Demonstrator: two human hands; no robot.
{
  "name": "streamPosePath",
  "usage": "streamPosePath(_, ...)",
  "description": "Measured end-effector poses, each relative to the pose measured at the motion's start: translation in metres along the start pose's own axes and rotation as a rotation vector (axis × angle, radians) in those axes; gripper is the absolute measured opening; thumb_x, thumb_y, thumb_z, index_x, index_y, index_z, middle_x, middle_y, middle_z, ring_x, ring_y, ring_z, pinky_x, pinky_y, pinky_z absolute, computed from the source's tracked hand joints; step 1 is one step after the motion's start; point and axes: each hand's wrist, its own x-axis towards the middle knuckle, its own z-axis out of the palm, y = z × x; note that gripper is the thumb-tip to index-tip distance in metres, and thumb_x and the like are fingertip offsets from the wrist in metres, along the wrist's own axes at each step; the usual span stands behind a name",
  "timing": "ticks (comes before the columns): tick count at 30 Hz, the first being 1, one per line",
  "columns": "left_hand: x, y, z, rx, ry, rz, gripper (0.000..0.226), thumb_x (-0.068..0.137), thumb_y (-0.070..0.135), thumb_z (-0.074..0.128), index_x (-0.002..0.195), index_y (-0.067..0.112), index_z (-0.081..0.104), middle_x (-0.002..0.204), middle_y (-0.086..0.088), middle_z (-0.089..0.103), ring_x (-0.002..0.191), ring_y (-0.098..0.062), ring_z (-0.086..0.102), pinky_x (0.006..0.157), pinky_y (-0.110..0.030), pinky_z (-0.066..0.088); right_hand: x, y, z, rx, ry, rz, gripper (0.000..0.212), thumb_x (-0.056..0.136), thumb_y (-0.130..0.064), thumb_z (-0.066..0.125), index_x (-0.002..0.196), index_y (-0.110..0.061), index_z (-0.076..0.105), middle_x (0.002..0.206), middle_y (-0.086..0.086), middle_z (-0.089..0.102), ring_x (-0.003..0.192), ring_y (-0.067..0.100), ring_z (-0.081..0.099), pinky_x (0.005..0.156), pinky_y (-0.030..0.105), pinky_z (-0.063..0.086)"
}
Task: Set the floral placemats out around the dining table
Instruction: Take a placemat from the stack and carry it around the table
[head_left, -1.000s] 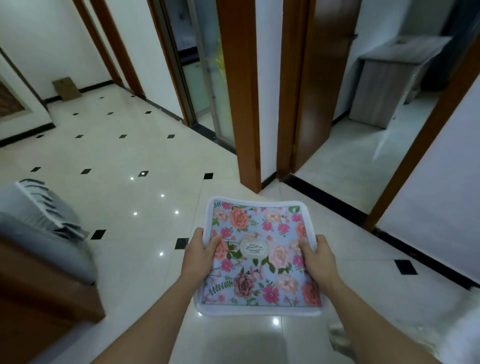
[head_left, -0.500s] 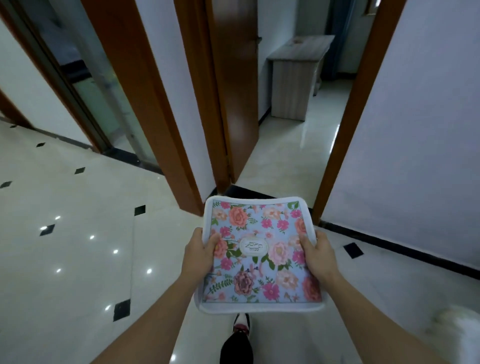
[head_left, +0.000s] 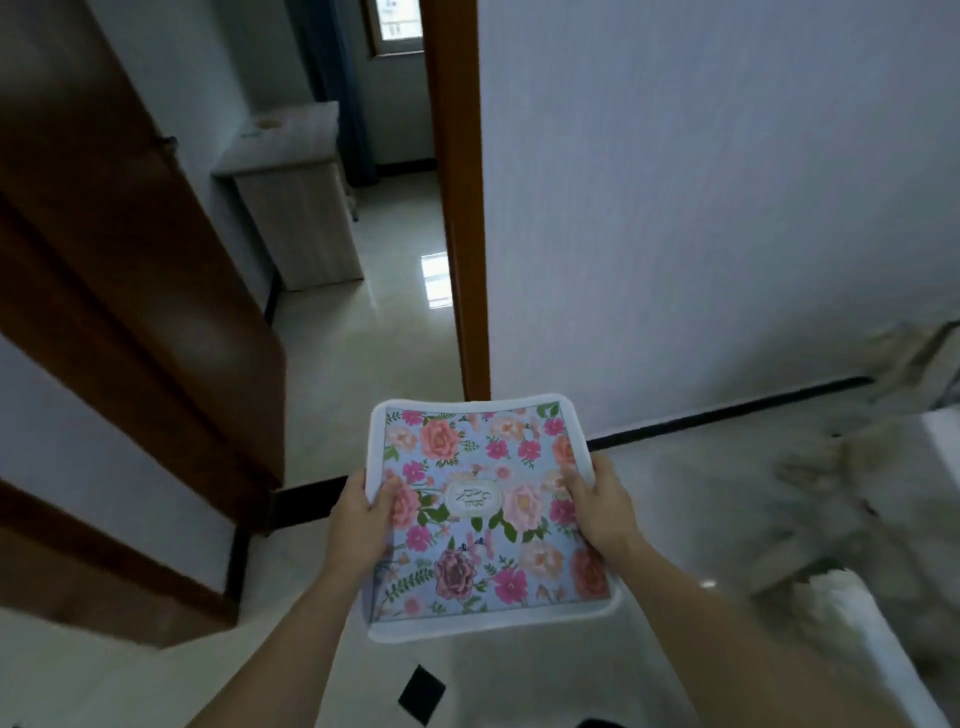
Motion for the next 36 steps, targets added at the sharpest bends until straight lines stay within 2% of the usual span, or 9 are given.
streamPosePath(3, 0.038, 0.021, 0.038, 0.000, -0.116, 0.029, 0.020, 0.098, 0.036, 0.058, 0.106, 0.017, 0.057, 0.096, -0.005, 0.073, 0.082, -0.022, 0.073, 0.076, -0.047, 0.060, 0.017, 0.000, -0.030, -0.017, 0.123, 0.028, 0.022, 0.098, -0.039, 0.050, 0.109, -0.020, 0.048, 0.094, -0.001, 0.065, 0.076, 0.008, 0.065, 0.054, 0.019, 0.046)
streamPosePath(6, 0.068, 0.048, 0.085, -0.005, -0.220, 0.087, 0.021, 0.098, 0.034, 0.058, 0.109, 0.016, 0.058, 0.097, -0.004, 0.073, 0.083, -0.021, 0.072, 0.077, -0.048, 0.060, 0.039, 0.010, -0.063, 0.019, 0.237, 0.074, 0.024, 0.097, -0.043, 0.050, 0.107, -0.022, 0.047, 0.094, -0.001, 0.066, 0.079, 0.014, 0.068, 0.066, 0.035, 0.057)
streamPosePath(9, 0.093, 0.082, 0.137, 0.012, -0.308, 0.148, 0.019, 0.099, 0.031, 0.058, 0.108, 0.015, 0.056, 0.096, -0.004, 0.071, 0.084, -0.022, 0.071, 0.074, -0.044, 0.060, 0.064, 0.024, -0.097, 0.062, 0.324, 0.119, 0.027, 0.096, -0.047, 0.049, 0.109, -0.023, 0.048, 0.096, 0.000, 0.069, 0.081, 0.018, 0.071, 0.075, 0.047, 0.059)
streamPosePath(15, 0.141, 0.148, 0.248, 0.099, -0.453, 0.285, 0.020, 0.099, 0.034, 0.056, 0.102, 0.014, 0.055, 0.090, 0.002, 0.068, 0.080, -0.017, 0.069, 0.063, -0.033, 0.055, 0.125, 0.045, -0.169, 0.131, 0.508, 0.187, 0.023, 0.098, -0.040, 0.050, 0.109, -0.020, 0.048, 0.098, 0.000, 0.067, 0.082, 0.016, 0.069, 0.074, 0.039, 0.058)
streamPosePath(19, 0.175, 0.194, 0.328, 0.134, -0.572, 0.312, 0.020, 0.099, 0.037, 0.054, 0.099, 0.017, 0.055, 0.088, -0.001, 0.071, 0.073, -0.017, 0.073, 0.058, -0.034, 0.060, 0.173, 0.061, -0.212, 0.193, 0.617, 0.241, 0.021, 0.098, -0.038, 0.050, 0.108, -0.020, 0.049, 0.097, 0.001, 0.066, 0.081, 0.015, 0.069, 0.070, 0.035, 0.059)
streamPosePath(23, 0.198, 0.242, 0.412, 0.166, -0.662, 0.363, 0.019, 0.099, 0.035, 0.054, 0.100, 0.016, 0.056, 0.088, -0.001, 0.072, 0.067, -0.010, 0.072, 0.053, -0.028, 0.057, 0.216, 0.080, -0.269, 0.255, 0.689, 0.314, 0.022, 0.096, -0.043, 0.050, 0.104, -0.022, 0.050, 0.097, 0.001, 0.068, 0.081, 0.016, 0.071, 0.073, 0.042, 0.060)
streamPosePath(26, 0.205, 0.269, 0.470, 0.176, -0.723, 0.393, 0.020, 0.098, 0.038, 0.054, 0.099, 0.017, 0.055, 0.088, -0.001, 0.072, 0.068, -0.011, 0.073, 0.057, -0.034, 0.060, 0.236, 0.093, -0.312, 0.248, 0.755, 0.343, 0.025, 0.093, -0.051, 0.050, 0.101, -0.027, 0.049, 0.096, -0.001, 0.069, 0.081, 0.015, 0.071, 0.074, 0.043, 0.060)
streamPosePath(29, 0.202, 0.287, 0.517, 0.186, -0.804, 0.402, 0.020, 0.099, 0.038, 0.054, 0.098, 0.018, 0.055, 0.089, -0.002, 0.072, 0.071, -0.013, 0.073, 0.060, -0.037, 0.062, 0.240, 0.103, -0.346, 0.234, 0.822, 0.380, 0.024, 0.096, -0.045, 0.050, 0.102, -0.022, 0.049, 0.097, -0.001, 0.066, 0.082, 0.015, 0.068, 0.072, 0.038, 0.058)
streamPosePath(36, 0.173, 0.334, 0.622, 0.199, -0.976, 0.475, 0.019, 0.099, 0.037, 0.054, 0.101, 0.018, 0.054, 0.090, 0.000, 0.071, 0.070, -0.008, 0.071, 0.055, -0.026, 0.057, 0.237, 0.132, -0.419, 0.252, 0.979, 0.446, 0.022, 0.099, -0.038, 0.049, 0.106, -0.017, 0.048, 0.095, -0.001, 0.066, 0.079, 0.014, 0.068, 0.062, 0.030, 0.055)
